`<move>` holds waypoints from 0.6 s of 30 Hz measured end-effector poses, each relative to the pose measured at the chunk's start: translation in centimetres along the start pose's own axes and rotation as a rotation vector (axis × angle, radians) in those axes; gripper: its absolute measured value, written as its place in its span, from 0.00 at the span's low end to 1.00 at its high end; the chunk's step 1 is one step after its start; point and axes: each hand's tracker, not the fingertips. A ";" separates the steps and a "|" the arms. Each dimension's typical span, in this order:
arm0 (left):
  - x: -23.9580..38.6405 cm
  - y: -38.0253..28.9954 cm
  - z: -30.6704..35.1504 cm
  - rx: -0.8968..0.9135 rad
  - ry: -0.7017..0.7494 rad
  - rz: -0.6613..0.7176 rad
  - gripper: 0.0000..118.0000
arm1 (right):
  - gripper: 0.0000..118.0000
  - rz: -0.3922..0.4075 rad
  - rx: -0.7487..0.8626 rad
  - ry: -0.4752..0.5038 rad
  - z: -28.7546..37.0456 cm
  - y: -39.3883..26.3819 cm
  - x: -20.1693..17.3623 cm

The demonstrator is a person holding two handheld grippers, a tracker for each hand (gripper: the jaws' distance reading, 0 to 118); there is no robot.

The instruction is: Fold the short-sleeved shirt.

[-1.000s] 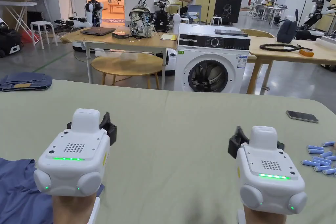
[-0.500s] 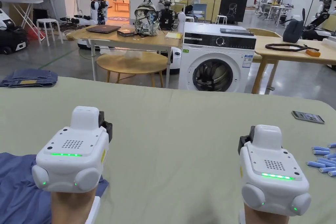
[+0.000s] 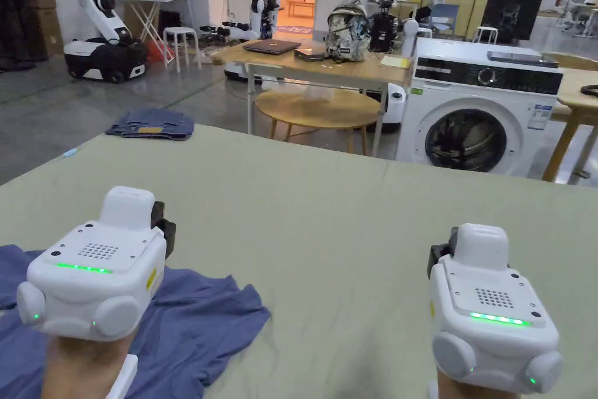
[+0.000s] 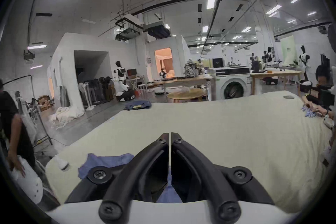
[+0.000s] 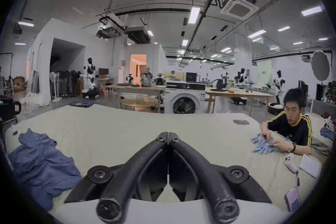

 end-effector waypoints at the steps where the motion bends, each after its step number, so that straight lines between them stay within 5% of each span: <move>1: -1.0 -0.2 0.3 -0.002 0.031 0.015 0.00 | 0.00 0.004 0.000 0.021 -0.1 -0.1 -1.0; 10: -9.1 -1.7 1.3 -0.093 0.177 0.081 0.00 | 0.00 0.035 -0.023 0.184 -0.5 -0.4 -9.2; 18: -14.0 -5.5 -2.1 -0.463 0.039 0.197 0.00 | 0.00 0.060 -0.072 0.240 -0.6 -1.7 -11.8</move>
